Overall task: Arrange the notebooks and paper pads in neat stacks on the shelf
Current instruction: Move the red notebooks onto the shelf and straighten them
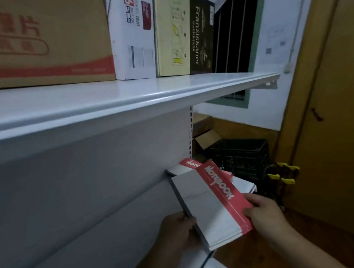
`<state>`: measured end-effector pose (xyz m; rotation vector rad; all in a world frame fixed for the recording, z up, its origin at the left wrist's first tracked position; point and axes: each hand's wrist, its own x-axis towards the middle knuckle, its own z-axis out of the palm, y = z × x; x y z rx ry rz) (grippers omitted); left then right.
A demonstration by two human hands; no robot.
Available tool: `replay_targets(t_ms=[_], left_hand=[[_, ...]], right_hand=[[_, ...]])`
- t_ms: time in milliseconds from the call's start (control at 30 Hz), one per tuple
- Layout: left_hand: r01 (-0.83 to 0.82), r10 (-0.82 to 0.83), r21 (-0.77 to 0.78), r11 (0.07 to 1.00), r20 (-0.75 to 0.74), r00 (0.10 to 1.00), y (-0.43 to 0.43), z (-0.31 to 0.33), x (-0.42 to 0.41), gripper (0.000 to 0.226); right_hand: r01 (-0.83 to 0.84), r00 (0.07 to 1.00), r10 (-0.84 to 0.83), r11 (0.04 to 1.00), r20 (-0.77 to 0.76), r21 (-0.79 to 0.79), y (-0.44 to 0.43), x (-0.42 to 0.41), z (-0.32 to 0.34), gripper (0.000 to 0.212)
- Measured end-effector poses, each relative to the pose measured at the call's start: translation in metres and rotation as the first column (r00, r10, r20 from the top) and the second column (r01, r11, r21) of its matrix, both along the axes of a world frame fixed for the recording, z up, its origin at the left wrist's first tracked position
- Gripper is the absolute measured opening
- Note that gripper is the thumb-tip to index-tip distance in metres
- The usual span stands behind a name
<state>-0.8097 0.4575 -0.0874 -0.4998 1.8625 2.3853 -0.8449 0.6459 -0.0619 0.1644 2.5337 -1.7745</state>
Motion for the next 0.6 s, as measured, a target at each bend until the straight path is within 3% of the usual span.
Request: replay_targets(t_ms=[133,300,400,600], left_hand=[[-0.188,0.187,0.005,0.982,0.045,0.981,0.011,-0.008,-0.054,0.010],[-0.307,0.307,0.004,0.952,0.050,0.950,0.017,-0.013,-0.116,0.007],[-0.392,0.398,-0.097,0.915,0.050,0.916,0.022,-0.014,-0.144,0.005],[-0.385,0.453,-0.393,0.835,0.093,0.887,0.045,-0.021,-0.180,0.014]], right_hand=[[-0.008,0.999,0.011,0.995,-0.034,0.099,0.007,-0.065,-0.007,0.032],[-0.098,0.993,0.107,0.976,-0.039,0.194,0.010,-0.156,-0.022,0.042],[-0.205,0.974,0.220,0.955,-0.048,0.216,0.007,-0.201,-0.027,0.040],[-0.327,0.886,0.439,0.818,-0.147,0.472,0.012,-0.251,-0.043,0.030]])
